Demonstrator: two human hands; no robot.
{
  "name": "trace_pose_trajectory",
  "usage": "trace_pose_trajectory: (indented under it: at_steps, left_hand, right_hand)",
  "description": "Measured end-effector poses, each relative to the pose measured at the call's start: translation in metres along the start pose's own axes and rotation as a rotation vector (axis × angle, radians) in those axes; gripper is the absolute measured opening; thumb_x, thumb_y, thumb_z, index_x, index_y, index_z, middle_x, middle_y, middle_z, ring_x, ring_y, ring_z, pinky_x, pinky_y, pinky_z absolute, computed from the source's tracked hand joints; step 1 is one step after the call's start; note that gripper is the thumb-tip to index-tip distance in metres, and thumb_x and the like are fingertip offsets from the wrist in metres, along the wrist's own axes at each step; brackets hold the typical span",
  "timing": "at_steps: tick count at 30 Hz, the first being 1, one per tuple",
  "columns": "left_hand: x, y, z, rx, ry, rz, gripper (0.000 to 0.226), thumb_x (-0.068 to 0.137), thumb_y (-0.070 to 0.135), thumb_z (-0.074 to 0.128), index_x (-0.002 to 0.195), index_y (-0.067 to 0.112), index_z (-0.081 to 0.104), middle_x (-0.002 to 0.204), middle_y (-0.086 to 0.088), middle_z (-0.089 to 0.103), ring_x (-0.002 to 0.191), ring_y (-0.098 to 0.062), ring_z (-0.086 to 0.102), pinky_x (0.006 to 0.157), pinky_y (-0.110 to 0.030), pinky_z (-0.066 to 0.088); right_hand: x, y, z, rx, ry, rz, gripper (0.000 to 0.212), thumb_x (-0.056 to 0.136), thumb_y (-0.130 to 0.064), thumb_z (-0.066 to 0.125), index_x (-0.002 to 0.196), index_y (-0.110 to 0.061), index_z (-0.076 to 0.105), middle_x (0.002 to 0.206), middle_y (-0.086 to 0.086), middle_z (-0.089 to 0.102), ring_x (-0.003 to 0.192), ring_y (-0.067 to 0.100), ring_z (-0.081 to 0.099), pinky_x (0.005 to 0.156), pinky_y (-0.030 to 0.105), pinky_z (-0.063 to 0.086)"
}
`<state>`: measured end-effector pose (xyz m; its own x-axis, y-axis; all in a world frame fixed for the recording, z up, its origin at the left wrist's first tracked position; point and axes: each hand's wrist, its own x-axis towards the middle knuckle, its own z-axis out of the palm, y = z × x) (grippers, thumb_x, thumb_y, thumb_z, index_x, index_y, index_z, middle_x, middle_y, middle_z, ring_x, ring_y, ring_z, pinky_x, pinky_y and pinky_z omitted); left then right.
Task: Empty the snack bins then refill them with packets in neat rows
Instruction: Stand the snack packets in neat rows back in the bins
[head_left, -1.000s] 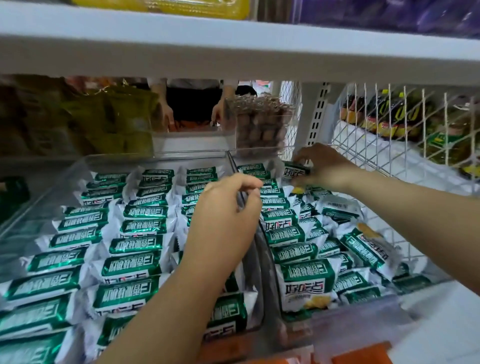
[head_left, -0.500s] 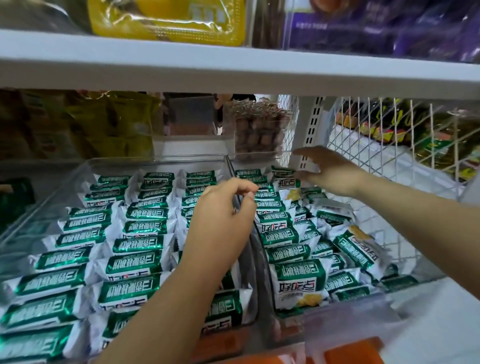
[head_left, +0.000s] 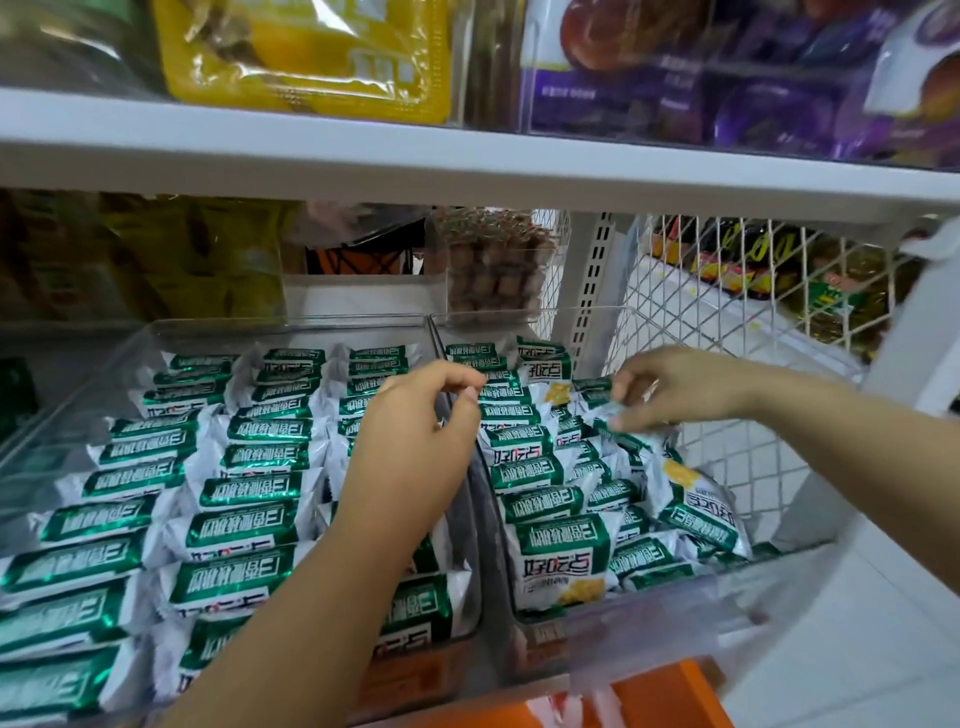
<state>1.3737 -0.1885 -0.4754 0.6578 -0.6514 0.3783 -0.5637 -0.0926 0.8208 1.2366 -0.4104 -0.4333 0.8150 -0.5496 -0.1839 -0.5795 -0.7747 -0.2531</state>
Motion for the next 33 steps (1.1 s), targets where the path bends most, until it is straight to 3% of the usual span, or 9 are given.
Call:
trace_pose_trajectory:
  at_steps: [3, 6, 9, 12, 15, 24, 28, 31, 33]
  left_hand:
    - [0.001, 0.000, 0.000, 0.000, 0.000, -0.008, 0.024, 0.096, 0.025, 0.052, 0.087, 0.047, 0.054, 0.098, 0.008, 0.061, 0.054, -0.004, 0.042, 0.053, -0.020, 0.033]
    - [0.001, 0.001, 0.000, 0.005, -0.009, -0.023, 0.025, 0.096, 0.026, 0.051, 0.086, 0.048, 0.054, 0.099, 0.007, 0.061, 0.048, -0.003, 0.043, 0.049, -0.019, 0.032]
    - [0.001, 0.000, 0.000, 0.009, -0.012, -0.020, 0.024, 0.096, 0.025, 0.051, 0.086, 0.047, 0.054, 0.097, 0.007, 0.062, 0.051, -0.004, 0.041, 0.050, -0.020, 0.031]
    - [0.001, 0.000, 0.000, 0.013, -0.013, -0.017, 0.023, 0.096, 0.025, 0.051, 0.087, 0.047, 0.054, 0.099, 0.007, 0.062, 0.056, -0.006, 0.046, 0.053, -0.021, 0.035]
    - [0.001, -0.001, 0.000, 0.027, -0.012, -0.021, 0.024, 0.096, 0.025, 0.051, 0.087, 0.048, 0.053, 0.100, 0.006, 0.062, 0.055, -0.005, 0.049, 0.050, -0.016, 0.034]
    - [0.001, -0.001, 0.000, 0.023, -0.011, -0.014, 0.022, 0.096, 0.027, 0.051, 0.089, 0.047, 0.054, 0.100, 0.007, 0.061, 0.053, -0.004, 0.043, 0.052, -0.021, 0.035]
    - [0.002, -0.001, 0.000, 0.018, -0.011, -0.002, 0.025, 0.096, 0.025, 0.051, 0.085, 0.048, 0.053, 0.099, 0.008, 0.062, 0.070, -0.006, 0.053, 0.058, -0.023, 0.040]
    - [0.002, -0.002, 0.000, 0.012, -0.010, -0.001, 0.027, 0.095, 0.024, 0.052, 0.083, 0.048, 0.053, 0.100, 0.008, 0.062, 0.070, -0.006, 0.052, 0.058, -0.024, 0.039]
    - [0.002, -0.003, 0.000, 0.012, -0.009, -0.005, 0.026, 0.095, 0.024, 0.052, 0.083, 0.047, 0.054, 0.100, 0.006, 0.062, 0.061, -0.007, 0.048, 0.056, -0.024, 0.037]
  right_hand:
    - [0.008, 0.001, 0.019, -0.224, 0.038, -0.009, 0.038, 0.075, -0.037, 0.078, 0.101, -0.022, 0.055, 0.106, -0.001, 0.060, 0.092, 0.017, 0.060, 0.076, 0.028, 0.049]
    - [0.003, -0.001, 0.005, 0.105, 0.163, 0.007, 0.028, 0.084, -0.017, 0.069, 0.110, -0.018, 0.056, 0.106, -0.004, 0.061, 0.088, 0.014, 0.058, 0.063, 0.014, 0.044]
    - [-0.001, -0.006, 0.001, 0.440, 0.047, 0.011, 0.026, 0.092, -0.015, 0.059, 0.117, -0.022, 0.055, 0.111, -0.005, 0.058, 0.104, 0.016, 0.056, 0.082, 0.025, 0.047]
    - [0.005, -0.008, 0.014, 0.147, 0.015, -0.075, 0.032, 0.096, -0.024, 0.055, 0.127, -0.020, 0.052, 0.125, -0.002, 0.055, 0.111, 0.012, 0.052, 0.093, 0.025, 0.040]
    - [0.010, -0.009, 0.022, 0.065, 0.071, -0.125, 0.047, 0.088, -0.034, 0.065, 0.130, -0.017, 0.052, 0.124, -0.006, 0.052, 0.111, 0.006, 0.048, 0.091, 0.020, 0.037]
    - [0.036, -0.026, 0.020, 0.085, 0.353, -0.255, 0.030, 0.085, -0.011, 0.069, 0.112, -0.018, 0.059, 0.106, -0.007, 0.057, 0.099, 0.010, 0.053, 0.081, 0.015, 0.039]
    - [0.045, -0.022, 0.028, 0.007, 0.372, -0.241, 0.029, 0.081, -0.021, 0.074, 0.109, -0.023, 0.065, 0.111, 0.007, 0.064, 0.102, 0.025, 0.057, 0.089, 0.031, 0.045]
    - [0.024, -0.016, 0.019, 0.037, 0.436, -0.220, 0.040, 0.082, -0.023, 0.074, 0.120, -0.020, 0.062, 0.116, 0.002, 0.059, 0.100, 0.016, 0.053, 0.080, 0.012, 0.039]
    - [0.005, -0.008, 0.011, 0.077, 0.325, -0.187, 0.044, 0.084, -0.021, 0.071, 0.125, -0.022, 0.057, 0.120, -0.003, 0.057, 0.094, 0.007, 0.053, 0.072, 0.001, 0.036]
